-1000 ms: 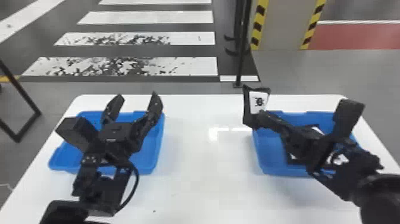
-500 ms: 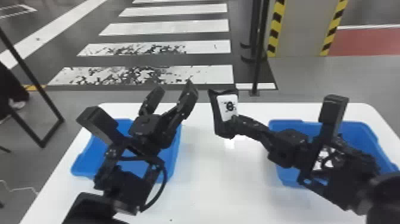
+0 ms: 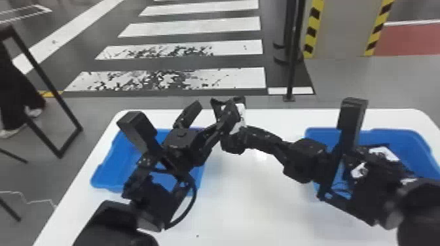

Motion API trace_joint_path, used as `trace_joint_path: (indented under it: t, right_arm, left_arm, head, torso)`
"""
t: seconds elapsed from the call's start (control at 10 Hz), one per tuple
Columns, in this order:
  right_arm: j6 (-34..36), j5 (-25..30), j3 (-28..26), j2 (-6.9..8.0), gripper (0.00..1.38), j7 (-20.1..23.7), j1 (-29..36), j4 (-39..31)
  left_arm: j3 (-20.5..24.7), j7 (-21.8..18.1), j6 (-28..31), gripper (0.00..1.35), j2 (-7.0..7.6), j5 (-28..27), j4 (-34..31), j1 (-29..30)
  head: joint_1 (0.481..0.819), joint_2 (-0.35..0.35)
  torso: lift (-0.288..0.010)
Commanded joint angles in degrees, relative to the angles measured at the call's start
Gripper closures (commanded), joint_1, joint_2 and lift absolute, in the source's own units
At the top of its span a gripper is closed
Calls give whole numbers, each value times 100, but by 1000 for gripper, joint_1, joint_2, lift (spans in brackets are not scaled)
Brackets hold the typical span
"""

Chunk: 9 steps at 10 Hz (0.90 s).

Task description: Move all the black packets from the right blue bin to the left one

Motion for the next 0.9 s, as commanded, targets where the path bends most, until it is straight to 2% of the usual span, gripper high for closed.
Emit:
trace_joint_path:
  t: [0.0,0.1,0.2,0.3,0.6,0.7,0.8]
  right_arm:
    - [-8,-75,115,-19,1182,0,-81,78]
    - [-8,-120,161,-28,1182,0,-137,120]
    - [-22,-143,207,-28,1182,0,-193,148]
    - [-93,-178,218,-28,1181,0,-221,176]
    - [-276,-189,218,-19,1179,-53,-362,373]
    - [-388,-189,230,-10,1128,-79,-404,458]
    - [-613,-257,230,-10,760,-79,-404,542]
  left_arm:
    - [5,-43,239,222,10,-21,0,-36]
    - [28,-78,352,484,18,-67,14,-50]
    - [62,-34,506,946,1,-67,0,-64]
    - [74,28,647,1233,-8,13,0,-50]
    - [62,28,563,1217,-8,-21,0,-78]
    - [39,28,450,1217,1,-112,-14,-78]
    - [51,28,352,1217,1,-124,-14,-92]
  head:
    - [675,159]
    - [680,163]
    - [683,164]
    - [685,168]
    - [686,169]
    - [683,167]
    - [675,162]
  torso:
    - [-140]
    - [-140]
    - [-140]
    - [-140]
    - [-140]
    - [-140]
    - [-140]
